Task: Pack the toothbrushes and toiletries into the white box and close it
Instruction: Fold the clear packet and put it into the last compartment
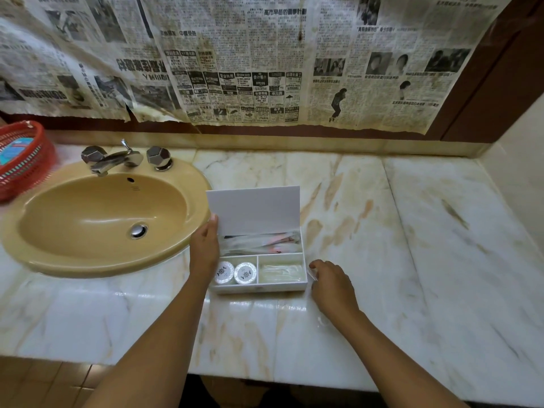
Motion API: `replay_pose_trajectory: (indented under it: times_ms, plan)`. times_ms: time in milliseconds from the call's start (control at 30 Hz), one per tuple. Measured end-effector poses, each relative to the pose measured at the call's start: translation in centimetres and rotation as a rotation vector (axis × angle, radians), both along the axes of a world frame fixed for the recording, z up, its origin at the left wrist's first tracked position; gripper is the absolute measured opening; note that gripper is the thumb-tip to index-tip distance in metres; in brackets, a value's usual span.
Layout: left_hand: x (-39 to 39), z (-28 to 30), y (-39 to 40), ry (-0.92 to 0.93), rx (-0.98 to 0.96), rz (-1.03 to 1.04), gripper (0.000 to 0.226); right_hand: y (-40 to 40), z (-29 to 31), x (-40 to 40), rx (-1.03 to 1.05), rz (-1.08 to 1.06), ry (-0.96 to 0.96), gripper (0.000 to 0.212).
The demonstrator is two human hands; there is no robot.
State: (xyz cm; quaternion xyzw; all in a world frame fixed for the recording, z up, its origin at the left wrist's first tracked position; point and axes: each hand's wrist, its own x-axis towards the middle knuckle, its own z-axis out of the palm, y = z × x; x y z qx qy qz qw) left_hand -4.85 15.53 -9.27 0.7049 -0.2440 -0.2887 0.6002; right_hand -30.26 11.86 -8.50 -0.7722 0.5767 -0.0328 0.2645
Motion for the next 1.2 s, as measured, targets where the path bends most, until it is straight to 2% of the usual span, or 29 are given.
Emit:
replay_pose_trajectory:
  times_ms: [133, 267, 333, 433, 567, 767, 1200]
  plan:
    - [0.2, -0.3, 0.0, 0.003, -0.016, -0.012, 0.045, -0.7, 0.5, 0.0, -0.081, -0.097, -0.126, 0.033]
    - [0.2, -0.3, -0.1, -0.011, -0.026, -0.004, 0.040, -1.5, 2.9, 0.7, -0.300, -0.169, -0.301, 0.023]
    - [0.2, -0.4, -0.1, -0.008, -0.027, -0.005, 0.042, -1.6, 4.4, 1.4, -0.379, -0.131, -0.365, 0.021]
    - [0.3, -0.4, -0.2, -0.005, -0.019, -0.006, 0.043, -1.2, 5.7, 2.8, -0.369, 0.009, -0.460, 0.019]
    - [0.1, -0.2, -0.1, -0.008, 0.000, 0.002, 0.045, -0.1, 4.3, 4.7, -0.334, 0.227, -0.385, 0.022]
    - [0.3, -0.5, -0.2, -0.009, -0.016, -0.004, 0.043, 0.7, 2.9, 5.4, -0.214, 0.374, -0.149, 0.035]
    - [0.6, -0.8, -0.1, -0.005, -0.002, -0.010, 0.053, 0.8, 3.8, 2.9, -0.270, 0.259, -0.244, 0.029]
